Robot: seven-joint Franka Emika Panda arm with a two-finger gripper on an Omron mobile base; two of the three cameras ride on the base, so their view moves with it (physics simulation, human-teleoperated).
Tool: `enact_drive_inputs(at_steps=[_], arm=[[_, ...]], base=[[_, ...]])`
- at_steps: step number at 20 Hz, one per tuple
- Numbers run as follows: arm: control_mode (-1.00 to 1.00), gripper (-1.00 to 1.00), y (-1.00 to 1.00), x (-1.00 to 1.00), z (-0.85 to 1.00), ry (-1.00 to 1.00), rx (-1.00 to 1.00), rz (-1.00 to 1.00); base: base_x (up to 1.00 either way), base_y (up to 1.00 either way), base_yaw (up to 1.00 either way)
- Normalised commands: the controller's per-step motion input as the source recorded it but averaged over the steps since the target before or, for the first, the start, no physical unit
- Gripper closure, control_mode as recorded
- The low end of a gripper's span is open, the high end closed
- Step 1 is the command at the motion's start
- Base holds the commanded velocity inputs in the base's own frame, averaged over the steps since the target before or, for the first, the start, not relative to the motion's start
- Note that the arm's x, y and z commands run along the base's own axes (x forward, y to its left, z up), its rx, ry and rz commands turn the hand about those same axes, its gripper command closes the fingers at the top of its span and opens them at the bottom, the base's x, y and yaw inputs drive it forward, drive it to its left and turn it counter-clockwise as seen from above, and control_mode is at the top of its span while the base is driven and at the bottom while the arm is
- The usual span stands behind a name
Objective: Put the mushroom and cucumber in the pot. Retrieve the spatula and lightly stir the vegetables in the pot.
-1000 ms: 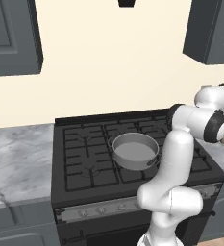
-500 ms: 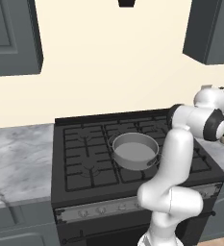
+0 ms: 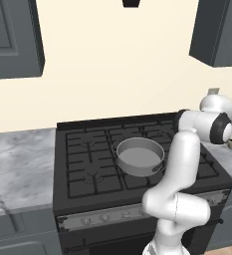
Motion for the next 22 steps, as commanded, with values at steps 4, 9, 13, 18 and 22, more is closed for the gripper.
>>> enact_drive_inputs(at_steps=[4,9,13,18,22], arm=[[-1.0,-1.0,-0.23,0.27,-0.02,0.0,0.0,0.07],[-1.0,-1.0,-0.08,0.07,-0.18,0.0,0.0,0.04],[-1.0,-1.0,0.0,0.01,-0.4,0.0,0.0,0.01],[-1.0,-1.0,0.0,0.32,-0.08,0.0,0.0,0.01],[-1.0,-1.0,-0.06,0.35,-0.02,0.0,0.0,0.02]], base=[[0.0,0.0,0.0],[0.0,0.0,0.0],[0.0,0.0,0.0],[0.0,0.0,0.0],[0.0,0.0,0.0]])
